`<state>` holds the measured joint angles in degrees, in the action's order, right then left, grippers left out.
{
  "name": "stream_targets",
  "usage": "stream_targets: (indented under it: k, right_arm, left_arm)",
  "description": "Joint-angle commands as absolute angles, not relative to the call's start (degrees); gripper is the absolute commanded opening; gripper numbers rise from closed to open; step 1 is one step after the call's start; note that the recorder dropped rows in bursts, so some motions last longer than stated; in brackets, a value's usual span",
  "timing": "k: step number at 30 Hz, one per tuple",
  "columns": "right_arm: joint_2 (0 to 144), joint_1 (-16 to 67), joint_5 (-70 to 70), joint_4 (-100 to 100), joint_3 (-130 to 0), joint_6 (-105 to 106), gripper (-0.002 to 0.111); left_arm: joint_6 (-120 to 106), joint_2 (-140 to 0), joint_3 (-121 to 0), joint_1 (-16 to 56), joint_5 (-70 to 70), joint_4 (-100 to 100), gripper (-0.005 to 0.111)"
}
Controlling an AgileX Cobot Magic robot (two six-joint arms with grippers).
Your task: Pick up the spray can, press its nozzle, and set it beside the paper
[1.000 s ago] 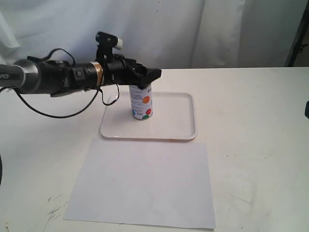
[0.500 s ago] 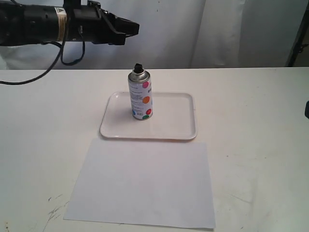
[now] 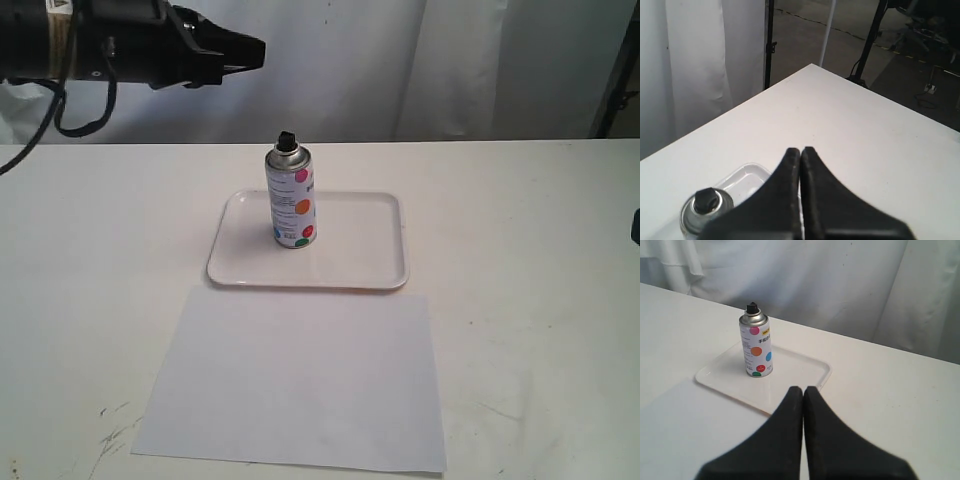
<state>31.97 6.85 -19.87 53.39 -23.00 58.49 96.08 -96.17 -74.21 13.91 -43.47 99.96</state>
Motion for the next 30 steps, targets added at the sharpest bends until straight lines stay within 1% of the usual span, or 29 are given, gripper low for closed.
stream_targets:
  k: [1, 5, 11, 17, 18, 23, 27, 30]
  right_arm:
    - [31.70, 6.61, -19.75, 53.27, -22.79, 58.46, 0.000]
    - [31.70, 6.61, -19.75, 53.27, -22.79, 58.46, 0.000]
    - [31.70, 6.61, -19.75, 53.27, -22.79, 58.46, 0.000]
    - [31.70, 6.61, -19.75, 53.27, -22.79, 58.46, 0.000]
    - [31.70, 6.61, -19.75, 53.27, -22.79, 58.46, 0.000]
    - [31.70, 6.61, -19.75, 53.27, -22.79, 58.46, 0.000]
    - [31.70, 6.61, -19.75, 53.27, -22.79, 58.46, 0.000]
    - [31.70, 6.61, -19.75, 53.27, -22.79, 58.46, 0.000]
  left_arm:
    - [97.49, -89.22, -68.05, 13.93, -42.80, 99.95, 0.000]
    - [98.80, -83.41, -61.41, 13.93, -39.03, 99.95, 0.000]
    - [103.78, -72.69, -50.05, 13.93, -29.26, 99.95, 0.000]
    - [109.69, -60.00, -38.83, 13.93, -23.80, 99.95, 0.000]
    - [109.59, -55.30, -35.68, 13.93, -23.81, 99.95, 0.000]
    - [109.07, -43.68, -30.00, 13.93, -23.67, 99.95, 0.000]
    - [105.32, -34.50, -29.59, 13.93, -19.59, 99.95, 0.000]
    - [94.96, -28.78, -29.59, 13.93, -19.27, 99.95, 0.000]
